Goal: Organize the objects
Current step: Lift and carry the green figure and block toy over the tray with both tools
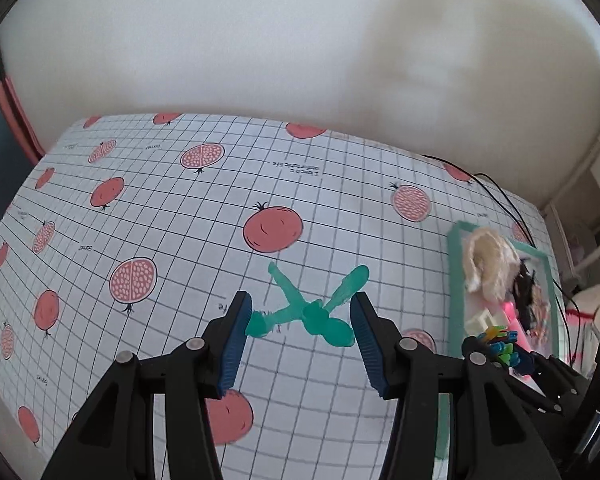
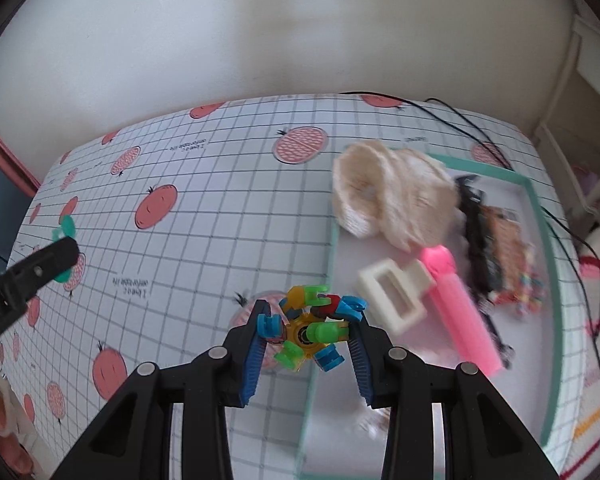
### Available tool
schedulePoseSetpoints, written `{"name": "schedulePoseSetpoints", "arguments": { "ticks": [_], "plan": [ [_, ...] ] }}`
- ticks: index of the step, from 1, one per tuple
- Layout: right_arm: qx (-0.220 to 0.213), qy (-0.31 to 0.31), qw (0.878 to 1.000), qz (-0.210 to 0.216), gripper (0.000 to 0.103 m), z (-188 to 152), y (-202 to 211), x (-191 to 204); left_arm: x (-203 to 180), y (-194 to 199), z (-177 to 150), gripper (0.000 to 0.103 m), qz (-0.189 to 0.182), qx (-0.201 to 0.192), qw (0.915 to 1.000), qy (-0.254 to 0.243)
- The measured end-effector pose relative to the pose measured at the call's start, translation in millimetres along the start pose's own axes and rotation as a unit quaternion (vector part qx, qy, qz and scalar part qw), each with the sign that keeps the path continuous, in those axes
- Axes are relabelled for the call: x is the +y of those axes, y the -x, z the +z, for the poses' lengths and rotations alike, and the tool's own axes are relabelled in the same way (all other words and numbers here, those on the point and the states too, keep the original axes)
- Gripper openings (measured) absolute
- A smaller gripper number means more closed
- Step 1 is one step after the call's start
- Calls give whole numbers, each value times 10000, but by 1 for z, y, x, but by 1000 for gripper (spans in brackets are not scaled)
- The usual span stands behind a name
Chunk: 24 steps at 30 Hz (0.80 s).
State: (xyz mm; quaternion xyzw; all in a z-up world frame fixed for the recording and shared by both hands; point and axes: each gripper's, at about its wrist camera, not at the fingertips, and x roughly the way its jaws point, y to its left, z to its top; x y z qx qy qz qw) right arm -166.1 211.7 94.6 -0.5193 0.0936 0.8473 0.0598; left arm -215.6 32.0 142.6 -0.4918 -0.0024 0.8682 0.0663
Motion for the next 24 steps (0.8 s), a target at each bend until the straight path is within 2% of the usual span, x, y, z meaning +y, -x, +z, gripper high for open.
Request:
{"name": "schedulePoseSetpoints", "arguments": {
  "ticks": [10,13,18,22,24],
  "plan": [
    [-63,-252,9993,-262,40,-33,37,-55,-35,29,-32,53,-270,-36,9992,-277],
    [-94,-372,9988,-308,40,-42,46,-74,-60,32,-44,53,-273,-56,9979,-590],
    [-89,-475,9970,-602,40,-51,50,-101,-100,33,-61,53,-543,10,9939,-957],
    [-38,-646,9957,-666,40,-56,50,-123,-132,26,-73,53,-748,127,9893,-1250],
    [9,-605,9950,-795,40,-59,47,-132,-146,20,-80,53,-744,185,9874,-1381]
  ]
}}
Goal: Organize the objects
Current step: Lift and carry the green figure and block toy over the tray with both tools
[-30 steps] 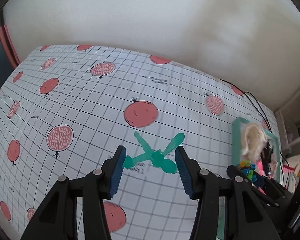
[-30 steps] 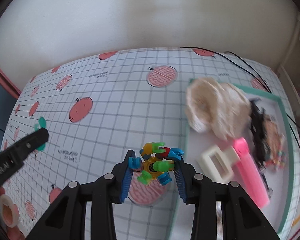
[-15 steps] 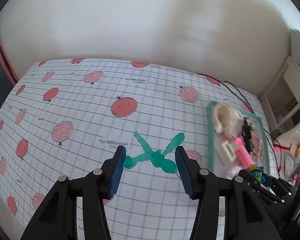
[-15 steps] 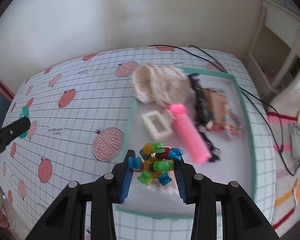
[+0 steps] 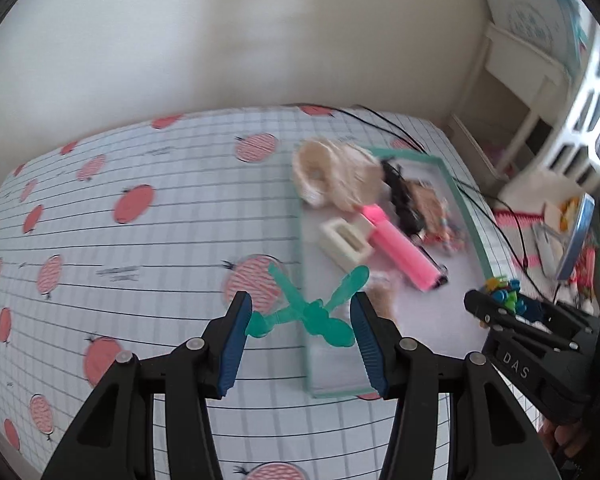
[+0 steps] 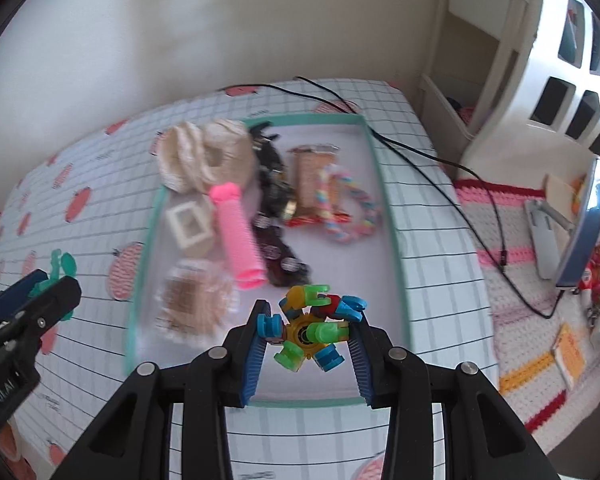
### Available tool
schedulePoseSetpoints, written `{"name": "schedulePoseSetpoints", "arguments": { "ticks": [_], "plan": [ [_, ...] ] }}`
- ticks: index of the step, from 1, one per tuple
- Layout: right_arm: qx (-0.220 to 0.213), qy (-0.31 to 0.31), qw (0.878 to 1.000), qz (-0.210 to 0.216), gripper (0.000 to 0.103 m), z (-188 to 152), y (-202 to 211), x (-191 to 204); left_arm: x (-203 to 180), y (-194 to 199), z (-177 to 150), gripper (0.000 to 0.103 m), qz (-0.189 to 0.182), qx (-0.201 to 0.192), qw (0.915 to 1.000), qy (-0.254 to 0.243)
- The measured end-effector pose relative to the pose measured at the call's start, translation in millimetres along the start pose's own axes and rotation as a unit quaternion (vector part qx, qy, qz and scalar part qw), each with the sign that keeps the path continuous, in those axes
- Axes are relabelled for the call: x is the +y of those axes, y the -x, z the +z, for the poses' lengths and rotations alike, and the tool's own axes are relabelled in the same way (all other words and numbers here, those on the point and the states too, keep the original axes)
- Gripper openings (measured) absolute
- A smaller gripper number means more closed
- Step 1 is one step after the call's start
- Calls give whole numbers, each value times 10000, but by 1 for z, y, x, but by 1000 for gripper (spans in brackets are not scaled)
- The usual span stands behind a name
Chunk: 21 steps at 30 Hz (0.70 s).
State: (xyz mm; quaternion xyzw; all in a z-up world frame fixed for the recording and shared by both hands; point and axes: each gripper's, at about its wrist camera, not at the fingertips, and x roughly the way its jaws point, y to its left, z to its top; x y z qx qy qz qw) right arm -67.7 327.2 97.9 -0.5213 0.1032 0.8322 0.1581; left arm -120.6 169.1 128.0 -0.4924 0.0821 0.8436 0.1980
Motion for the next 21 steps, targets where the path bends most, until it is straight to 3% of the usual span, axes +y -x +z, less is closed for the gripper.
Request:
{"name": "schedulePoseSetpoints", "arguments": {
  "ticks": [10,21],
  "plan": [
    [307,-80,9995,-73,41,-10,-21,-23,-52,-45,-19,53,-54,508,9976,-465],
    [550,236,9982,-93,41,-18,-36,-6,-59,-65,-31,53,112,865,9942,-631]
  ]
}}
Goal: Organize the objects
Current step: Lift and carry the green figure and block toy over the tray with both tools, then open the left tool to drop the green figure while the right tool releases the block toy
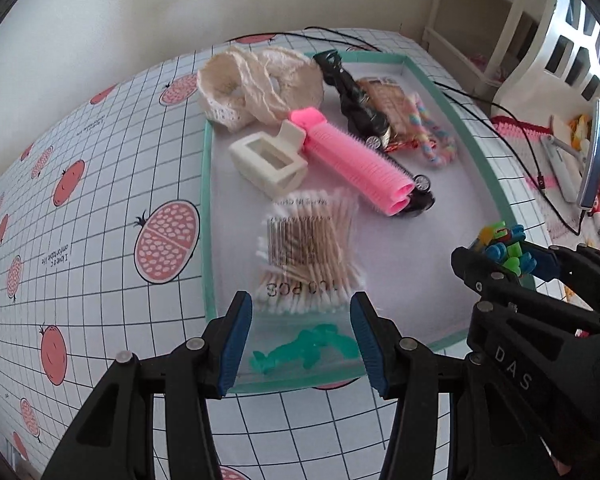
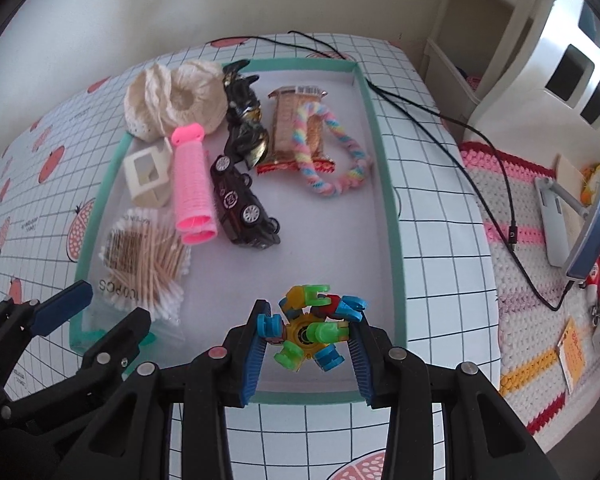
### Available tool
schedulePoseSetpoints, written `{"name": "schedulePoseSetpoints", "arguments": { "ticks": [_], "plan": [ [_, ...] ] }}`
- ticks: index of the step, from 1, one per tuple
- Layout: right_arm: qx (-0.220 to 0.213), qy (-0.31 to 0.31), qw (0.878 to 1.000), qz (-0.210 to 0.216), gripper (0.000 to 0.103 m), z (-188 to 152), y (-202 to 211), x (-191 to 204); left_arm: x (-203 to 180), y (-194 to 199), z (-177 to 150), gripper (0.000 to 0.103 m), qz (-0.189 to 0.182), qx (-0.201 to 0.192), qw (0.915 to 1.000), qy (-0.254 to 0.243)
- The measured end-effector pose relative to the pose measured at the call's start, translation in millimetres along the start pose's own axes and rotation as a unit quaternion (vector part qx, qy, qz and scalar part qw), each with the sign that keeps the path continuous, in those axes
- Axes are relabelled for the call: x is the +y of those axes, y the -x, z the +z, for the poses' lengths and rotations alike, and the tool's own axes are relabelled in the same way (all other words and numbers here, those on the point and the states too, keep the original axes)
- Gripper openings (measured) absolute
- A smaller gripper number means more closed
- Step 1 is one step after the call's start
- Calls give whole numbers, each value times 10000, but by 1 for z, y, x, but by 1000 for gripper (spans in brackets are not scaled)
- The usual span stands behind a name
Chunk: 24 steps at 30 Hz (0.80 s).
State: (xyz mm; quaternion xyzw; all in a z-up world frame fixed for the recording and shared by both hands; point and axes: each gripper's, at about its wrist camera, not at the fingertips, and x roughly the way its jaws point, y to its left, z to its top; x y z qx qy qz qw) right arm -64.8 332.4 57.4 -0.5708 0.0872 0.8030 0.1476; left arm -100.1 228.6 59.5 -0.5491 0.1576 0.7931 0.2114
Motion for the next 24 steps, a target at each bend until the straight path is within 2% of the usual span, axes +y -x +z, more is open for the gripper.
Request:
{"name": "schedulePoseSetpoints", "arguments": {
  "ticks": [13,24],
  "plan": [
    [113,53,9999,-22,42,-4,-5,5,12,9,2,53,-114,-63,9998,142],
    [-179,77,9998,66,44,2,15,12,29,23,7,53,-205,-236,9983,492]
  ]
}}
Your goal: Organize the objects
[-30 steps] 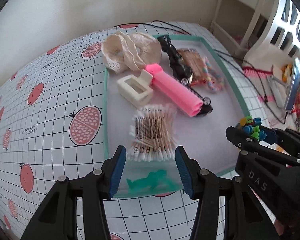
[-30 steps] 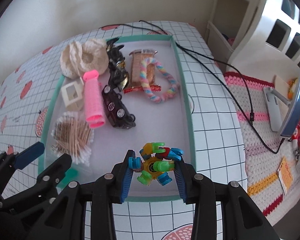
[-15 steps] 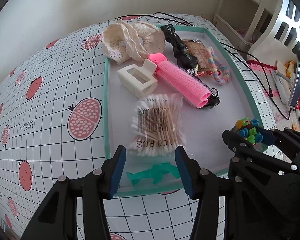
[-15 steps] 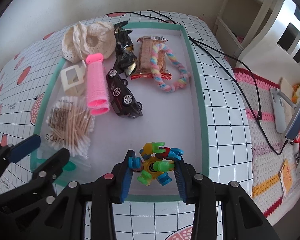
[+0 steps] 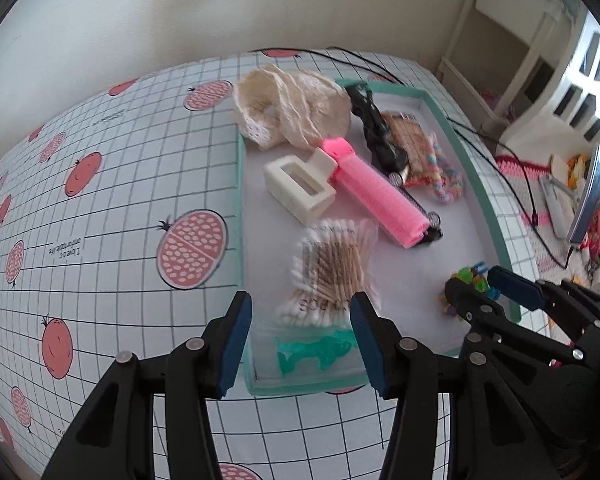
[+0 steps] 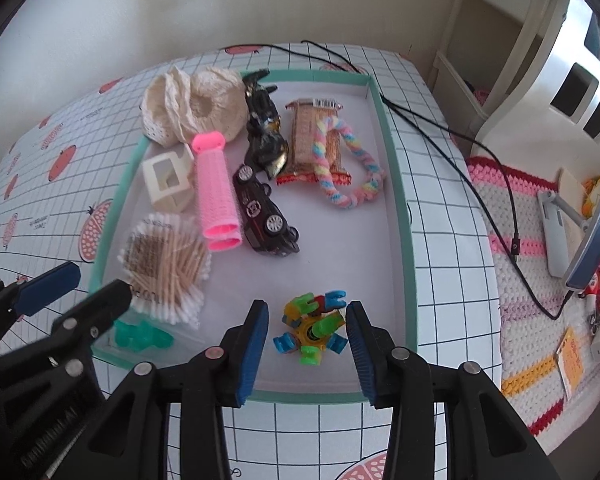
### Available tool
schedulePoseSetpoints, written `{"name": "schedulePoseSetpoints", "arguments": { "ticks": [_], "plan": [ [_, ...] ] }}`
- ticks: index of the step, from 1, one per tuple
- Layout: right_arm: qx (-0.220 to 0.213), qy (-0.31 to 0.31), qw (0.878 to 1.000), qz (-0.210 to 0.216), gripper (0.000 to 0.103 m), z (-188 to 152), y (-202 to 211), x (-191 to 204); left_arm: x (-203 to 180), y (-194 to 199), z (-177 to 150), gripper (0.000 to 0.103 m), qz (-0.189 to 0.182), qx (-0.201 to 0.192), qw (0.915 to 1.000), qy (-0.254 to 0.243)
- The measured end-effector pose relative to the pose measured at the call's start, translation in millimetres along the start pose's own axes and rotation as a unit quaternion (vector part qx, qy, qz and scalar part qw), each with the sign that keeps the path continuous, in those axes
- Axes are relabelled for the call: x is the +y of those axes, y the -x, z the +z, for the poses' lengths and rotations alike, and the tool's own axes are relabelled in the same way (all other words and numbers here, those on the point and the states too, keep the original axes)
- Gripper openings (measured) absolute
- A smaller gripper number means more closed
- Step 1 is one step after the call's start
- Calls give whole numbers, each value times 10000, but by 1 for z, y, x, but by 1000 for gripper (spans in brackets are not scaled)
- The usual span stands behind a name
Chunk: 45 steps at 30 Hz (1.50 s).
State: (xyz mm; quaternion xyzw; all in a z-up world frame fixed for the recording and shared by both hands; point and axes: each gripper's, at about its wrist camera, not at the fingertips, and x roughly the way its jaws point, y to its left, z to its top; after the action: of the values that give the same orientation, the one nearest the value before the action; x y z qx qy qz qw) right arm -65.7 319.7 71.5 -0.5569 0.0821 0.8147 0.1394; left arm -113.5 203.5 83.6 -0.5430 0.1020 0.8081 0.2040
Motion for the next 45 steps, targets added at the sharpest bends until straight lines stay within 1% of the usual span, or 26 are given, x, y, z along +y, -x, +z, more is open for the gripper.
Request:
{"name": "schedulePoseSetpoints", "arguments": {
  "ticks": [4,8,11,13,14,16,18,21,23,25,26,28,29,30,32,36,37,38,40,41,43,45],
  "plan": [
    [-100,-22,9999,31,44,5,4,-1,12,6,3,53,-18,-113,9996,242],
    [-188,-30,9998,50,44,8,8,2,22,5,5,53,25,-140,9990,416],
    [-233,-75,9996,124,44,8,8,5,30,2,6,53,135,-148,9984,524],
    [-289,-51,9995,101,44,9,8,7,34,2,5,53,212,-153,9980,583],
    [-319,-39,9994,93,48,10,8,8,36,1,4,53,230,-151,9976,629],
    [-314,-27,9994,122,50,10,6,11,42,0,3,55,289,-161,9968,731],
    [-303,-40,9995,125,50,10,5,13,50,-1,2,59,380,-144,9956,841],
    [-309,-54,9994,144,51,11,3,16,59,-3,1,60,430,-127,9939,1004],
    [-320,-54,9994,146,56,11,3,18,63,-4,1,63,463,-119,9931,1074],
    [-328,-42,9993,156,60,11,1,21,68,-4,1,64,497,-128,9922,1139],
    [-347,-30,9993,150,65,11,1,22,71,-4,0,65,516,-127,9917,1171],
    [-369,-10,9992,145,68,11,1,24,75,-4,-1,71,572,-126,9907,1227],
    [-373,-6,9992,167,69,11,1,24,77,-4,-1,79,624,-138,9900,1259],
    [-380,-6,9991,178,69,11,1,24,80,-4,-1,82,670,-160,9890,1308],
    [-400,0,9991,166,78,11,0,25,87,-4,-2,83,677,-160,9873,1427],
    [-439,1,9988,195,82,11,1,27,100,-4,-3,88,750,-179,9842,1594],
    [-444,3,9988,202,83,12,1,27,102,-3,-4,88,767,-196,9834,1630],
    [-450,6,9988,205,87,12,0,27,106,-3,-4,89,775,-215,9827,1668],
    [-454,-2,9987,222,91,12,0,27,111,-3,-4,94,770,-262,9819,1713],
    [-461,-12,9987,238,91,12,0,27,113,-2,-4,99,788,-292,9815,1720],
    [-475,-32,9985,260,92,12,1,27,115,1,-4,100,846,-381,9806,1727],
    [-500,-49,9983,283,98,13,1,27,117,4,-4,100,864,-437,9799,1744]
  ]
}}
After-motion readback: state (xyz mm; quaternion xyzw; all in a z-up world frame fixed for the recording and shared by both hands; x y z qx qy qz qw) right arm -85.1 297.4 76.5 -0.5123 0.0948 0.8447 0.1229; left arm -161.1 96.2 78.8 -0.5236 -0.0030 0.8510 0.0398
